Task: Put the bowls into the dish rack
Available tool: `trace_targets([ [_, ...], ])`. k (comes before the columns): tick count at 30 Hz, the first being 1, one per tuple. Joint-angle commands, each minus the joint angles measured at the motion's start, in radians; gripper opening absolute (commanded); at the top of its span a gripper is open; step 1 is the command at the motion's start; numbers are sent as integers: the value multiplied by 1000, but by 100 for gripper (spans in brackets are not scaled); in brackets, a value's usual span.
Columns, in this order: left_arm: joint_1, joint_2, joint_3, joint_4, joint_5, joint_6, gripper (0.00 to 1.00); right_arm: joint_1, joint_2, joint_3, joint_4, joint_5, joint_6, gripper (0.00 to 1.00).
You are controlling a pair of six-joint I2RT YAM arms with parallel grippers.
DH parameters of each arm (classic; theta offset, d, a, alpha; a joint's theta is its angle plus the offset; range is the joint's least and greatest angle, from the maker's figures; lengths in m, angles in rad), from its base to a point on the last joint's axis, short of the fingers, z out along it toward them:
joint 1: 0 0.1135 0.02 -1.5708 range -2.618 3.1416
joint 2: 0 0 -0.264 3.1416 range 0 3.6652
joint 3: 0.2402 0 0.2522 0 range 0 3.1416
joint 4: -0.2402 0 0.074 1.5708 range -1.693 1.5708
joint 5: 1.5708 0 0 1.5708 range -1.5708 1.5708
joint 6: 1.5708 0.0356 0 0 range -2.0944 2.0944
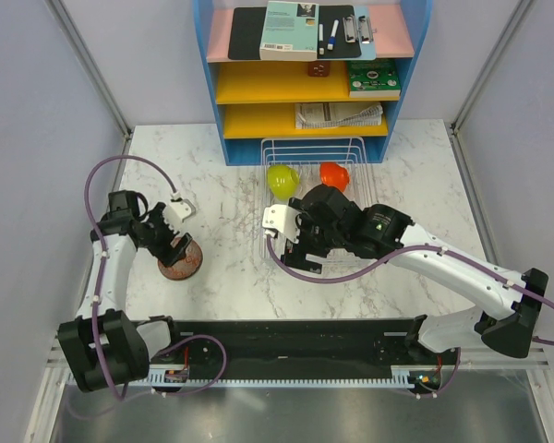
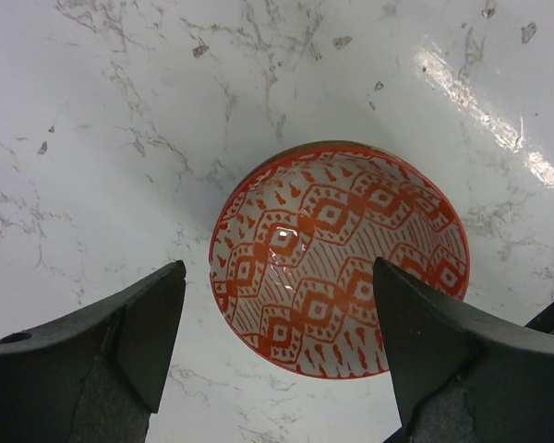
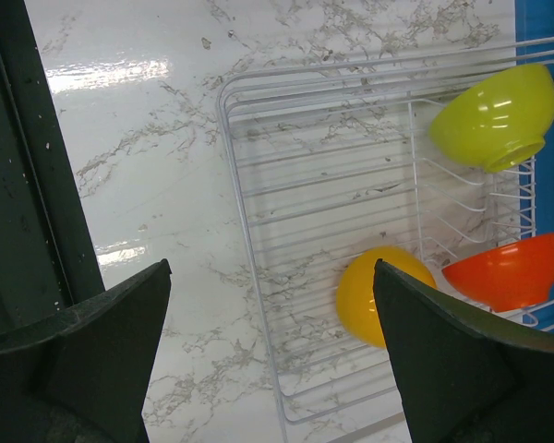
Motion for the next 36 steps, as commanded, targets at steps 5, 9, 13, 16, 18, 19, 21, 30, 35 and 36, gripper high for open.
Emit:
trace_targets([
  [5,52,79,58,-5,-7,127,88,0,-13,4,8,-15,10,97],
  [9,55,122,67,-3,1,139,88,-2,-13,5,8,-13,12,98],
  [13,54,171,62,-3,-10,156,88,-2,-14,7,7,-10,12,98],
  [16,57,201,51,-5,-9,173,87,-2,-11,11,7,-12,15,98],
  [18,56,229,51,-3,-10,184,86,-2,-7,17,5,-16,16,98],
  [19,55,238,51,-2,-12,185,85,-2,-4,22,3,-16,18,98],
  [21,55,270,59,3,-12,187,81,-2,0,25,0,-22,20,98],
  [30,54,346,91,3,-12,188,44,-2,9,33,-3,-24,21,98],
  [35,54,367,102,3,-10,190,13,-2,16,42,-3,-24,24,98],
  [36,54,367,104,3,-9,188,8,-2,18,43,-3,-22,24,98],
])
